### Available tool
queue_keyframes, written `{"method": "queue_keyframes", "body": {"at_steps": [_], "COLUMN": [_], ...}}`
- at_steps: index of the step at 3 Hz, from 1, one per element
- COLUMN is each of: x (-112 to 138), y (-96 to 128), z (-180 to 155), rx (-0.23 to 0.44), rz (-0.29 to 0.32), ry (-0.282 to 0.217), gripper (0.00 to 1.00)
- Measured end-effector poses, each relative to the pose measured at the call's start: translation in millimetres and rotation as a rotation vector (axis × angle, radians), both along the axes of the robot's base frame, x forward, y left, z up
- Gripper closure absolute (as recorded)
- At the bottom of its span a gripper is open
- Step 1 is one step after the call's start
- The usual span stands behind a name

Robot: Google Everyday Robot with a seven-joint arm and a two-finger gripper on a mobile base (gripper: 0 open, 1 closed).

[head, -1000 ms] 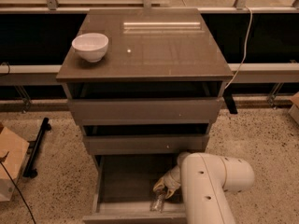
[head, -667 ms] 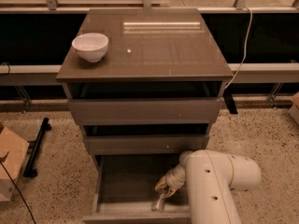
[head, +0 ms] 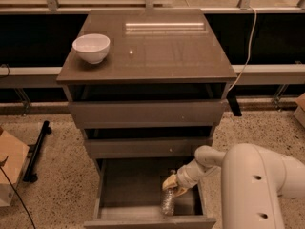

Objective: Pick water bottle from bottom drawer and place on counter

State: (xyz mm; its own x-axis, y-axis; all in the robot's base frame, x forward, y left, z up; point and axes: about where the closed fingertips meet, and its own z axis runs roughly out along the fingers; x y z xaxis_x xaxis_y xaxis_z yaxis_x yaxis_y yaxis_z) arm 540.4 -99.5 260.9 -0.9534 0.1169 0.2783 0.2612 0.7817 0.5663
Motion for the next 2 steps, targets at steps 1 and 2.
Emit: {"method": "queue_keyframes", "body": {"at_steps": [1, 2], "x": [-17.8, -37.8], "y": [-11.7, -35.1], "z": [62.9, 128.6], "rx": [0.077, 0.089], "rz": [0.081, 0.168], "ry": [-0.09, -0.197], "gripper": [1.0, 1.0]}}
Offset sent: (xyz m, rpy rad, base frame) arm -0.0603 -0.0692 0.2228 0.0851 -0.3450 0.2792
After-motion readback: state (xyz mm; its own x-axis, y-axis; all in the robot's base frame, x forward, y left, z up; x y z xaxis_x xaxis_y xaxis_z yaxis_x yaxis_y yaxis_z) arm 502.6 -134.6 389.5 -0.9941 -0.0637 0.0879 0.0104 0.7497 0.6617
